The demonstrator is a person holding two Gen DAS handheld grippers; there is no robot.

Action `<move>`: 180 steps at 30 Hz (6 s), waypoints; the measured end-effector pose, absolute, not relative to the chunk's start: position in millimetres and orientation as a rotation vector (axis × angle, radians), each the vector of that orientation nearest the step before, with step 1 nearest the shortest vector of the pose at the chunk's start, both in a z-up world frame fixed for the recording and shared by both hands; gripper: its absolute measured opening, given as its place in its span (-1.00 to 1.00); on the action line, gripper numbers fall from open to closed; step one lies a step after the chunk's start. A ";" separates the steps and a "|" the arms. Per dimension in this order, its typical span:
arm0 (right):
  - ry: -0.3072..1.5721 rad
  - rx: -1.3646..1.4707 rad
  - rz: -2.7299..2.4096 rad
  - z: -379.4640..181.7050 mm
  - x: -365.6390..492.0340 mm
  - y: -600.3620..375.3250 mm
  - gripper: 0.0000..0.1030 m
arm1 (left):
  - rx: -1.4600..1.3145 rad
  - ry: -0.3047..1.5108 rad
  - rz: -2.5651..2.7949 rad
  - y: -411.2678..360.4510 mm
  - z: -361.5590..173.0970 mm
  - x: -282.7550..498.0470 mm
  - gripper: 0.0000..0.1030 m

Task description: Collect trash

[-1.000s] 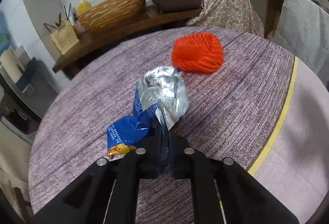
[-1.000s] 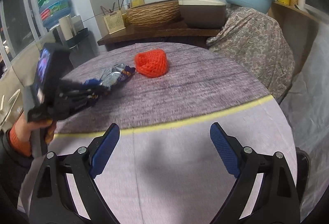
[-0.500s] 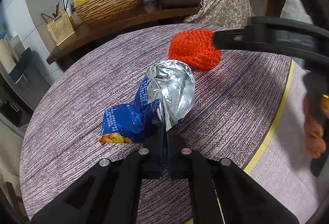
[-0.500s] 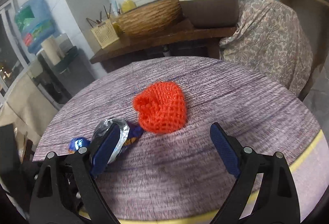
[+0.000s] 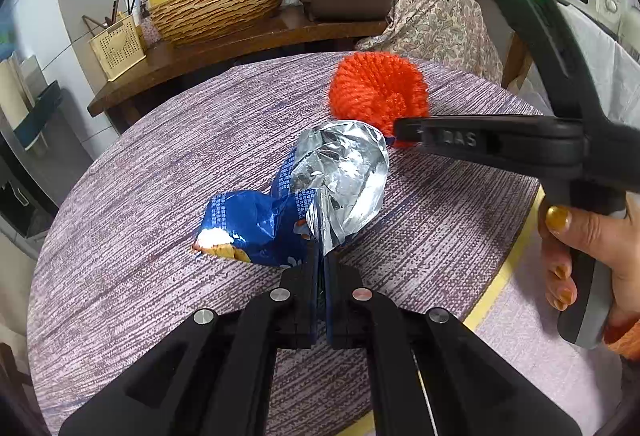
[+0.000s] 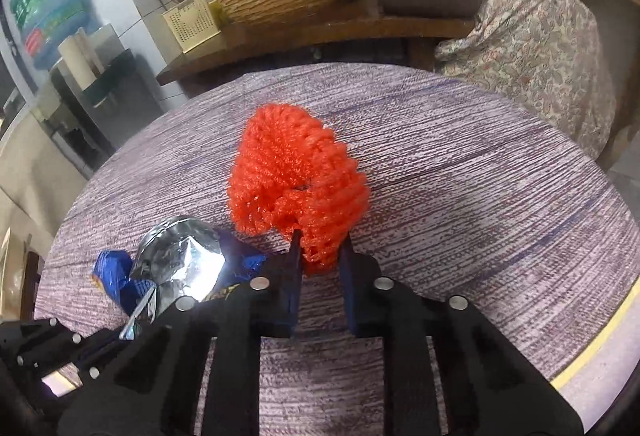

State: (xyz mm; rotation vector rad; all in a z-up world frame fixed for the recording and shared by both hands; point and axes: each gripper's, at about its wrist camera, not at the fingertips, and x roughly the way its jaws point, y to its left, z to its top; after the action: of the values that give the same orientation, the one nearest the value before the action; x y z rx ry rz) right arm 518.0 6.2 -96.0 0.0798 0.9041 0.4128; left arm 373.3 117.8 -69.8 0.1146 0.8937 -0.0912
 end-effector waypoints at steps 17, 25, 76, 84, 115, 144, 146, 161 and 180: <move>0.783 0.098 0.491 -56.2 415.3 -57.5 -0.71 | -0.052 0.807 -0.193 138.5 -38.2 306.6 -0.94; 0.730 0.117 0.484 -36.0 355.1 -107.7 -0.71 | -0.024 0.759 -0.279 97.5 -20.8 256.5 -0.95; 0.802 0.468 -0.240 -214.5 240.1 -468.0 0.27 | 0.141 0.866 -0.726 -276.9 -51.5 255.2 -0.95; 0.723 0.479 -0.365 -191.6 195.1 -494.0 0.34 | 0.066 1.036 -0.691 -307.0 -89.7 289.5 -0.60; 0.314 0.079 -0.089 -36.0 38.8 -261.7 0.89 | 0.127 0.325 -0.218 -43.9 6.7 58.1 0.90; 0.206 0.051 0.094 -18.6 -41.8 -181.2 0.89 | -0.046 0.254 0.022 15.8 -5.7 -29.4 0.90; 0.199 0.047 0.092 -18.2 -42.2 -181.5 0.89 | -0.048 0.253 0.026 16.7 -5.9 -30.3 0.90; 0.208 0.045 0.096 -19.6 -41.5 -181.4 0.89 | -0.049 0.258 0.025 19.0 -5.8 -32.5 0.90; 0.214 0.048 0.095 -21.0 -39.3 -182.1 0.89 | -0.044 0.259 0.028 19.1 -6.1 -31.9 0.90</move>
State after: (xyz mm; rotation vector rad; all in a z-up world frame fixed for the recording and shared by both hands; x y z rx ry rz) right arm -39.3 -182.1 -21.0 0.0480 0.2141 0.0954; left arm -31.9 19.1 -6.1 -0.0443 0.2594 0.0276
